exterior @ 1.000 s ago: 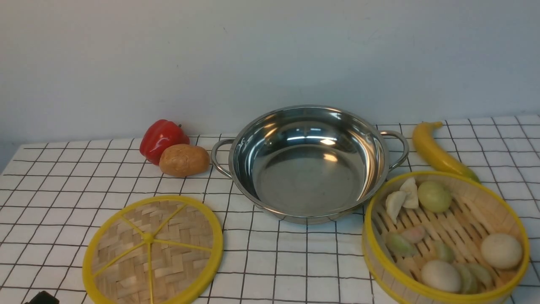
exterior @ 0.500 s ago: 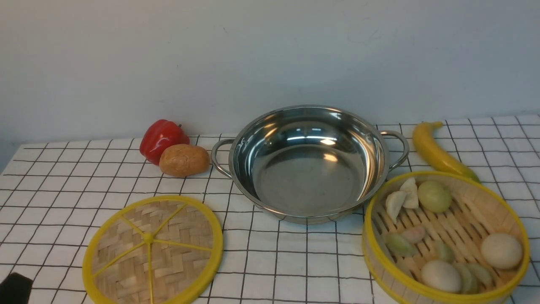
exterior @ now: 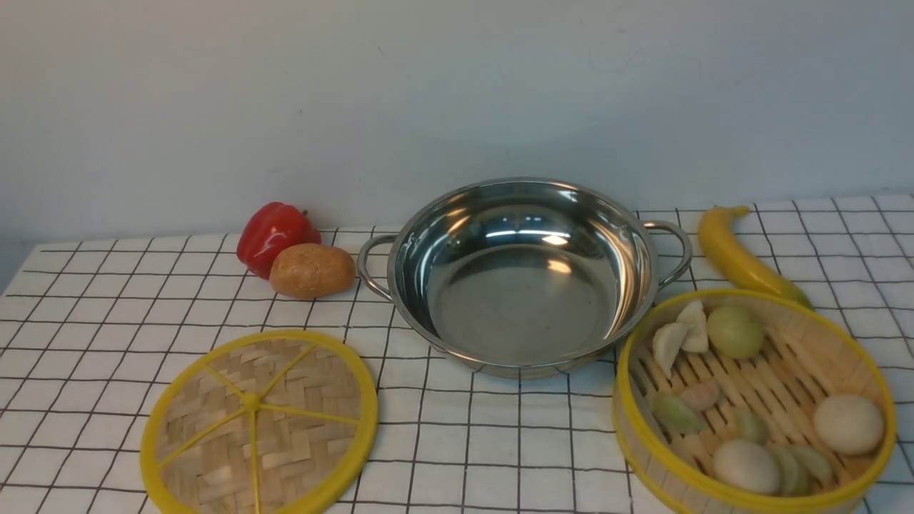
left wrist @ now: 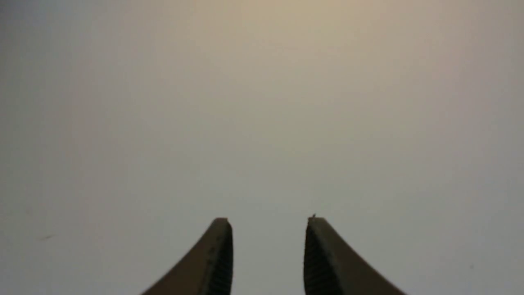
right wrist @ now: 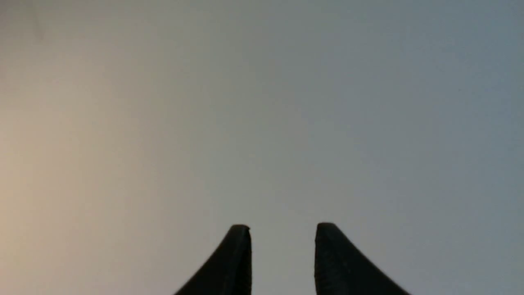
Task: Place the steamer in the pot on the white tablecloth, and put the lid on the steamer.
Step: 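Reach for and grasp the rim of the bamboo steamer holding the buns with the right gripper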
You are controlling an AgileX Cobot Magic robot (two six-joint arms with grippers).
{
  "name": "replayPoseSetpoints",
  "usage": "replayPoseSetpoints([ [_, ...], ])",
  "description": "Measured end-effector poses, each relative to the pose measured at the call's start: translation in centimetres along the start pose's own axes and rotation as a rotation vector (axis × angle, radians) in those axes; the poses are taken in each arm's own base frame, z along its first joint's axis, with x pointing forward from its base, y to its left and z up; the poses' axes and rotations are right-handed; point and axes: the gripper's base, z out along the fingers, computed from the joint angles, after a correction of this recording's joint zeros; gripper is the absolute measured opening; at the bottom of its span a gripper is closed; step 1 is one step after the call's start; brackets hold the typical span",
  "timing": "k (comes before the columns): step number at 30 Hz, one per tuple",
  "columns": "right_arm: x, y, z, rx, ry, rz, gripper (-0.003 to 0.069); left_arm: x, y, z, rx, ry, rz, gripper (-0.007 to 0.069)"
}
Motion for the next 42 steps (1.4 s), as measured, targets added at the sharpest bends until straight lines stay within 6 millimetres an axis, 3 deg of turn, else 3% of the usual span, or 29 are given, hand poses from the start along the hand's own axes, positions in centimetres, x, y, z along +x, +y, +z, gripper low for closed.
replayPoseSetpoints([
  [4,0.0,0.1,3.7,0.165,0.284,-0.14,0.024,0.6,0.1,2.4,-0.059,0.262,0.074,0.0243],
  [6,0.5,-0.6,6.4,0.32,0.518,-0.233,0.024,2.4,0.8,4.7,-0.139,0.549,0.109,0.0243],
  [8,1.0,-1.2,7.9,0.4,0.655,-0.29,0.024,3.3,1.1,5.6,-0.171,0.674,0.121,0.0243],
  [12,3.9,-3.5,11.7,0.545,1.082,-0.439,0.024,7.2,2.3,8.3,-0.234,1.137,0.19,0.0243],
  [13,4.1,-3.7,11.9,0.547,1.1,-0.443,0.024,7.4,2.3,8.4,-0.234,1.157,0.192,0.0243],
  [16,7.7,-5.7,14.1,0.539,1.373,-0.479,0.024,10.3,2.7,10.0,-0.187,1.433,0.214,0.0243],
  [18,9.0,-6.4,14.7,0.529,1.433,-0.474,0.024,11.3,2.7,10.5,-0.159,1.503,0.206,0.0243],
  [19,11.0,-7.5,15.3,0.521,1.513,-0.452,0.024,12.8,2.7,11.3,-0.11,1.594,0.177,0.0243],
  [26,15.8,-10.6,16.4,0.521,1.616,-0.432,0.024,15.4,2.1,12.8,0.029,1.68,0.099,0.0243],
  [42,22.5,-15.4,16.9,0.506,1.668,-0.47,0.024,15.6,1.3,13.1,0.133,1.654,0.049,0.0243],
])
